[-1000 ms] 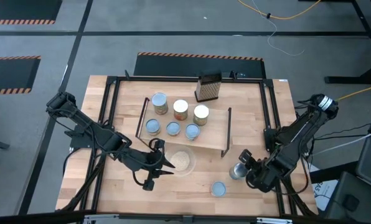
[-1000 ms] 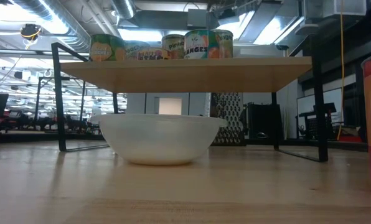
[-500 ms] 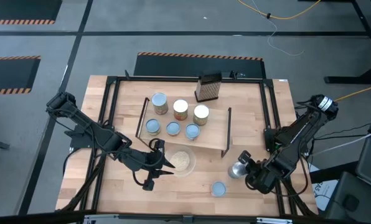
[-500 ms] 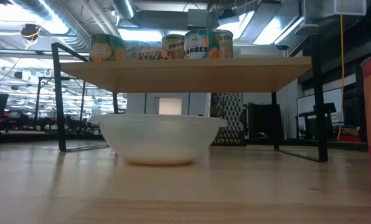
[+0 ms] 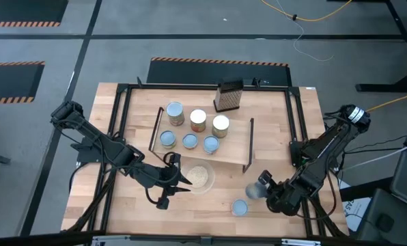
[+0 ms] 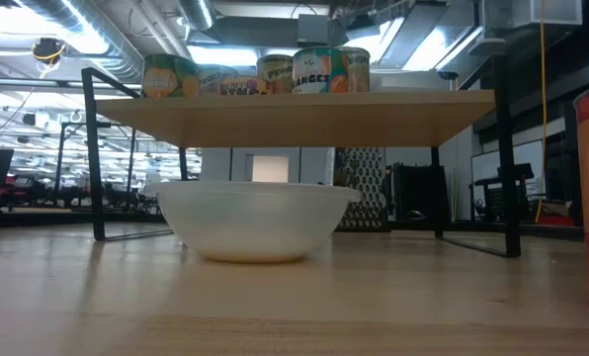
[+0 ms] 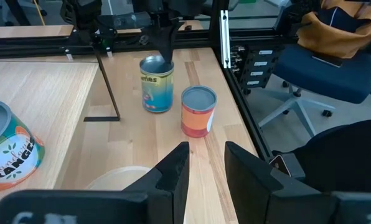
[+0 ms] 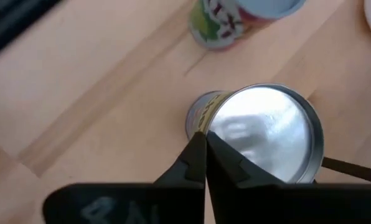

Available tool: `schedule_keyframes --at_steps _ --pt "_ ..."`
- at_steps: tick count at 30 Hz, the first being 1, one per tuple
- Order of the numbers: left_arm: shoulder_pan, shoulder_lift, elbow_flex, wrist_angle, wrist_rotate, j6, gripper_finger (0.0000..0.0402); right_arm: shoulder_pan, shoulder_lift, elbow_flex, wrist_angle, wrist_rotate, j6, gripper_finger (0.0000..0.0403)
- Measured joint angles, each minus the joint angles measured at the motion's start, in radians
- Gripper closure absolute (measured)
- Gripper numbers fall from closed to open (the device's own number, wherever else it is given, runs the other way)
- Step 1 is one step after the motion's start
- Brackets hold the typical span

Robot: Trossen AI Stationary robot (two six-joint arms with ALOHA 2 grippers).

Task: Pick and place cans onto a shelf
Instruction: Put the canned cherries on the shelf

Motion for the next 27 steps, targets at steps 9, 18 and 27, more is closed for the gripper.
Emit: schedule_keyframes --at_steps 9,18,27 --pt "0.000 -0.011 0.000 0.003 -0.004 0.000 0.0308 0.000 0.000 0.000 0.049 -0.007 0.143 0.0401" --pt "-0.039 -0.154 0.001 -0.086 0.001 0.111 0.0308 0.000 0.000 0.029 0.036 -0.011 0.174 0.0402" --pt "-0.078 -0.273 -0.166 -0.064 -0.028 0.105 0.0308 -0.031 -0.002 0.201 -0.109 -0.028 0.173 0.0402"
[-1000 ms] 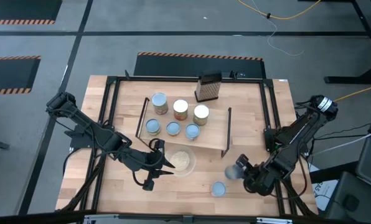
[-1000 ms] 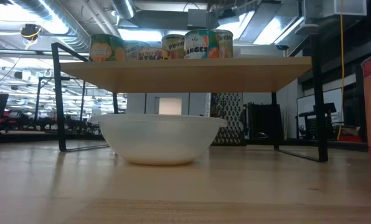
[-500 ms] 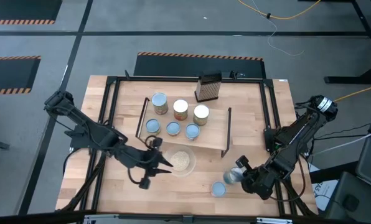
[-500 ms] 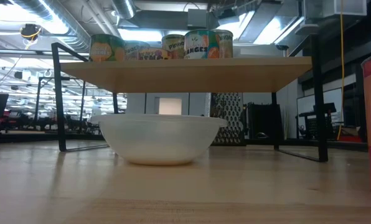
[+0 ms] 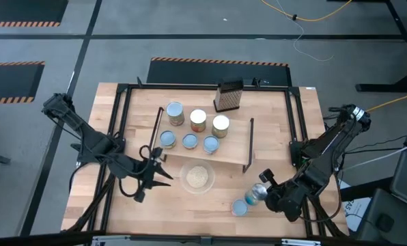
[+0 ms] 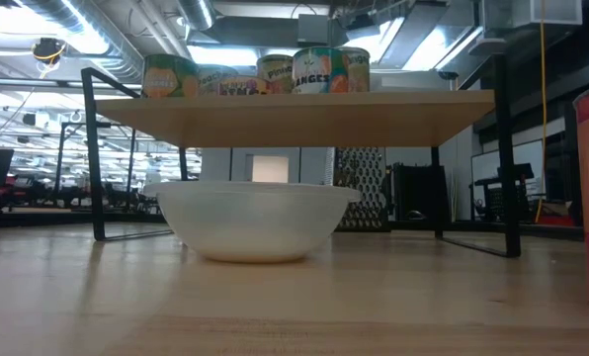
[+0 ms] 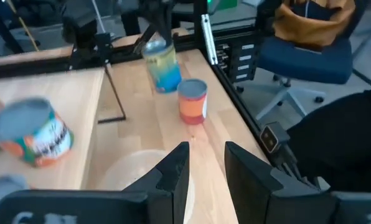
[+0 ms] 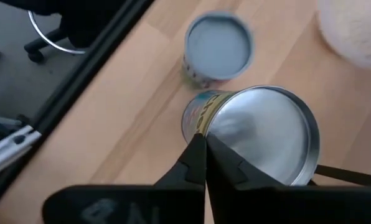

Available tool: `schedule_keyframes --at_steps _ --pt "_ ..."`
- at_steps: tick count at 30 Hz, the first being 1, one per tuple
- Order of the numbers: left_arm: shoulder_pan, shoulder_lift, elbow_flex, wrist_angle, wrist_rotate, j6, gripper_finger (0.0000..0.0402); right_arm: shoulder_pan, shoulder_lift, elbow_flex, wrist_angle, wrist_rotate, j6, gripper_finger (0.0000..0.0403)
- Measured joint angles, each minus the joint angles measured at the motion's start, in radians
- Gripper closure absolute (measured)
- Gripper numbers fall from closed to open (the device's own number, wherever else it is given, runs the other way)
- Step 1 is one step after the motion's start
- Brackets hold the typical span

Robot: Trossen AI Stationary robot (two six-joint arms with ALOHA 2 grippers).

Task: Pick and place cans onto a shelf
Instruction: Put the canned cherries on the shelf

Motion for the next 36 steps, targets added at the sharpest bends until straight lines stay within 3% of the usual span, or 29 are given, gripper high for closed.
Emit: schedule_keyframes --at_steps 7,13,24,36 --pt "0.000 -0.106 -0.315 0.363 0.022 -0.007 0.0308 -0.046 0.000 0.182 -0.154 0.000 0.001 0.0402" --pt "0.019 -0.146 -0.482 0.618 0.092 0.000 0.0308 -0.105 -0.001 0.372 -0.273 -0.001 -0.001 0.0402" --pt "0.087 -0.146 -0.527 0.677 0.170 0.049 0.0308 -0.301 -0.002 0.625 -0.358 0.062 -0.165 0.0402" --pt "0.106 -0.146 -0.527 0.679 0.194 0.053 0.0308 -0.585 0.004 0.632 -0.458 0.058 -0.294 0.0402"
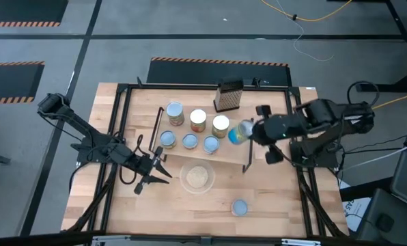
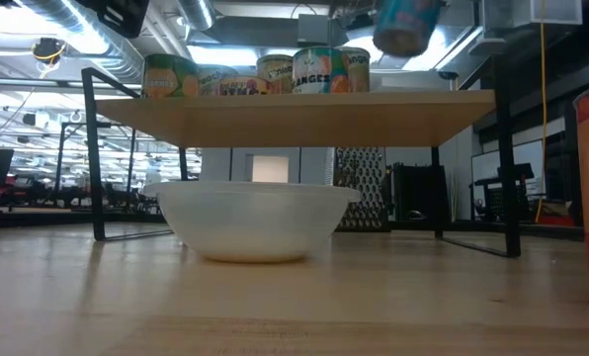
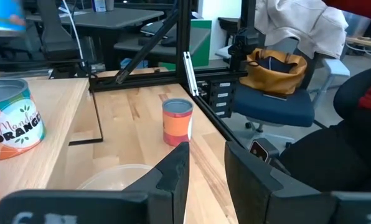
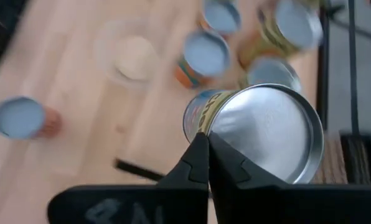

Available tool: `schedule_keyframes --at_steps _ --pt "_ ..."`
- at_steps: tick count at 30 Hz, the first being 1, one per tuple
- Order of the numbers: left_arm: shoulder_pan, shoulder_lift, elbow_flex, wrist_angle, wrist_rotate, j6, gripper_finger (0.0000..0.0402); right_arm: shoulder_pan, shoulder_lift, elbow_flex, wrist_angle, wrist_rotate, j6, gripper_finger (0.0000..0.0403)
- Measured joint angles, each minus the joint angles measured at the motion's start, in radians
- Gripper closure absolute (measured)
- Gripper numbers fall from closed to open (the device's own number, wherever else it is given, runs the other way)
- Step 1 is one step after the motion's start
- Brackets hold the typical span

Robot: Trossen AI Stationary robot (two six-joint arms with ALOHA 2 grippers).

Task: Pick and place cans onto a shelf
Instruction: Put the canned cherries on the shelf

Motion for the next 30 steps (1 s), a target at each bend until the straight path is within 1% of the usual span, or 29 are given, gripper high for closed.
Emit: schedule_keyframes --at_steps 6,12,28,30 --pt "0.000 0.000 0.000 -0.001 0.000 -0.001 0.0308 -0.113 0.011 0.000 -0.046 -0.003 -0.001 0.0402" --pt "0.000 0.000 0.000 -0.002 0.000 -0.002 0.0308 -0.185 0.033 -0.001 -0.048 -0.076 -0.003 0.0402" --pt "0.000 0.000 0.000 -0.003 0.000 -0.002 0.0308 -0.243 0.145 -0.001 -0.112 -0.090 -0.004 0.0402" --pt "0.000 0.000 0.000 -0.003 0.000 -0.002 0.0308 -0.247 0.159 -0.001 -0.114 -0.114 -0.012 0.0402"
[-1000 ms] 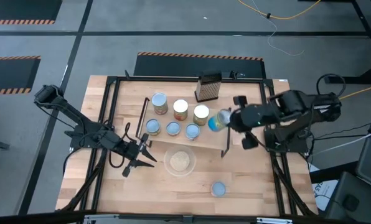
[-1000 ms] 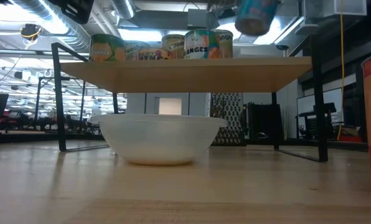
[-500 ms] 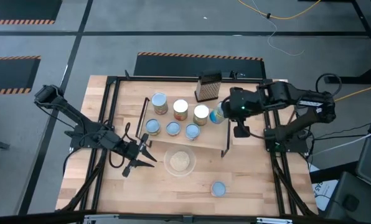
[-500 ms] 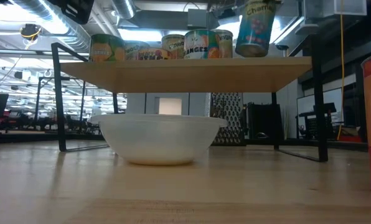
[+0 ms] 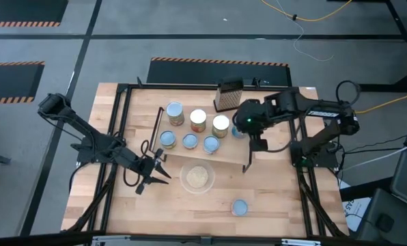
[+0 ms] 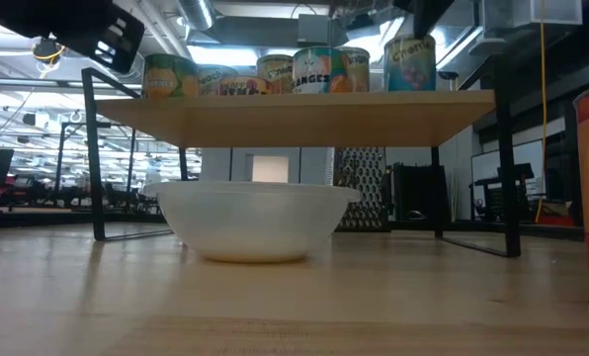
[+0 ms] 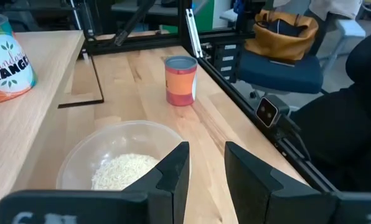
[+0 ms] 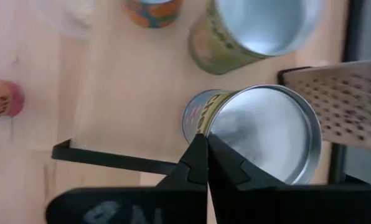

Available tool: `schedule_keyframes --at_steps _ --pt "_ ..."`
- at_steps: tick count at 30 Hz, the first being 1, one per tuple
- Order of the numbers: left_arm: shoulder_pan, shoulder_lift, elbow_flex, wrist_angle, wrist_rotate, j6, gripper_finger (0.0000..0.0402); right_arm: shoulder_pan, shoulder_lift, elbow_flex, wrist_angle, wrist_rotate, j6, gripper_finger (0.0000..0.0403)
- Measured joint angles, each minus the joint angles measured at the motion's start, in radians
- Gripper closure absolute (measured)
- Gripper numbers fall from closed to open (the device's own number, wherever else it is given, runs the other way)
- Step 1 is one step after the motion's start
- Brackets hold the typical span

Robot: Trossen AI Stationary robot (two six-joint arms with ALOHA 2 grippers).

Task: Pick and place cans onto a shelf
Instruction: Put the canned cherries on the shelf

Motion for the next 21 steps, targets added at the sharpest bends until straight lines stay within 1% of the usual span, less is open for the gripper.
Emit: schedule_keyframes --at_steps 3,9,21 --pt "0.000 0.000 0.000 0.000 0.000 0.000 0.0308 -0.001 0.022 0.000 -0.001 -0.029 -0.020 0.0402" --pt "0.000 0.000 0.000 0.000 0.000 0.000 0.0308 -0.001 0.047 0.000 -0.001 -0.027 -0.046 0.0402" --pt "0.000 0.000 0.000 0.000 0.000 0.000 0.0308 -0.001 0.048 0.000 0.000 -0.027 -0.048 0.0397"
